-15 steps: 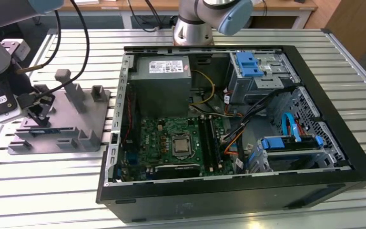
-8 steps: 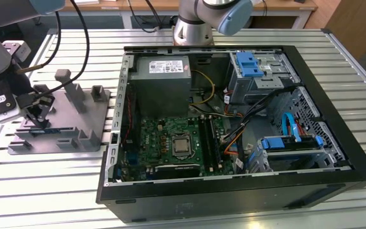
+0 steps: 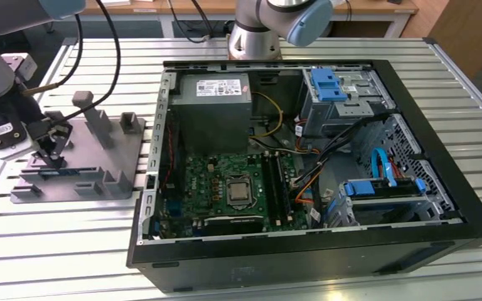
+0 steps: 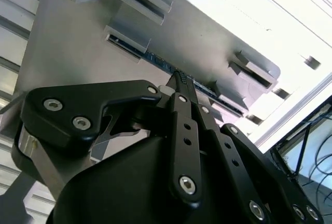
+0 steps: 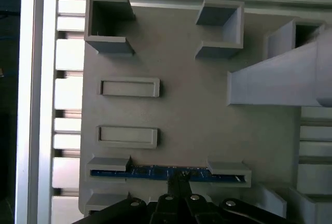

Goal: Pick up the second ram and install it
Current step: 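Pick up the second ram and move it above second insertion slot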

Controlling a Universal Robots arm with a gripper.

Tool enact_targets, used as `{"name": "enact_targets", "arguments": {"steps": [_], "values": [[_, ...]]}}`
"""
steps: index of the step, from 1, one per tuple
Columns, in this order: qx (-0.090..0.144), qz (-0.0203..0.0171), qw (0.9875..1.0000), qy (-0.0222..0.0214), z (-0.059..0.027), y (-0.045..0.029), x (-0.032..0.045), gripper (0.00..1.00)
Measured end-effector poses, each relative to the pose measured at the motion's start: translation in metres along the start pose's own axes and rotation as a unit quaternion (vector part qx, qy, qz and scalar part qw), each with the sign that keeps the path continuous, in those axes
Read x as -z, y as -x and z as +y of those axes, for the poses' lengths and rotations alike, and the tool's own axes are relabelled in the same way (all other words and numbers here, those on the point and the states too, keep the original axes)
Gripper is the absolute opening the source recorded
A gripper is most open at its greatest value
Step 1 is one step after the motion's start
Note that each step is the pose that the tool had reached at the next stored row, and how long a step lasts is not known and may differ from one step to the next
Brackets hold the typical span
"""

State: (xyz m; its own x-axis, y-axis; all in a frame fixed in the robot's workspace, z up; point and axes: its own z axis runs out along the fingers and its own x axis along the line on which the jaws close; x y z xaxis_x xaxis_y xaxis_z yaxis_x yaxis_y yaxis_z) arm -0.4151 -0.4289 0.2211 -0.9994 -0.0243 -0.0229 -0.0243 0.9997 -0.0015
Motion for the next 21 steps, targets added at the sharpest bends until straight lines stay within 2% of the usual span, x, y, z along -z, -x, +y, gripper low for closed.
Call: {"name": "enact_targets", "arguments": {"steps": [4,9,17,21], "values": [[0.031,0.0000,0.9995,0.0008,0.0000,0.0000,0.0000,0.10],[0.067,-0.0001,0.9978,0.0017,0.0000,0.0000,0.0000,0.10],[0.114,-0.0002,0.9935,0.0028,0.0000,0.0000,0.0000,0.10],[0.134,-0.0002,0.9909,0.0033,0.0000,0.0000,0.0000,0.10]]}}
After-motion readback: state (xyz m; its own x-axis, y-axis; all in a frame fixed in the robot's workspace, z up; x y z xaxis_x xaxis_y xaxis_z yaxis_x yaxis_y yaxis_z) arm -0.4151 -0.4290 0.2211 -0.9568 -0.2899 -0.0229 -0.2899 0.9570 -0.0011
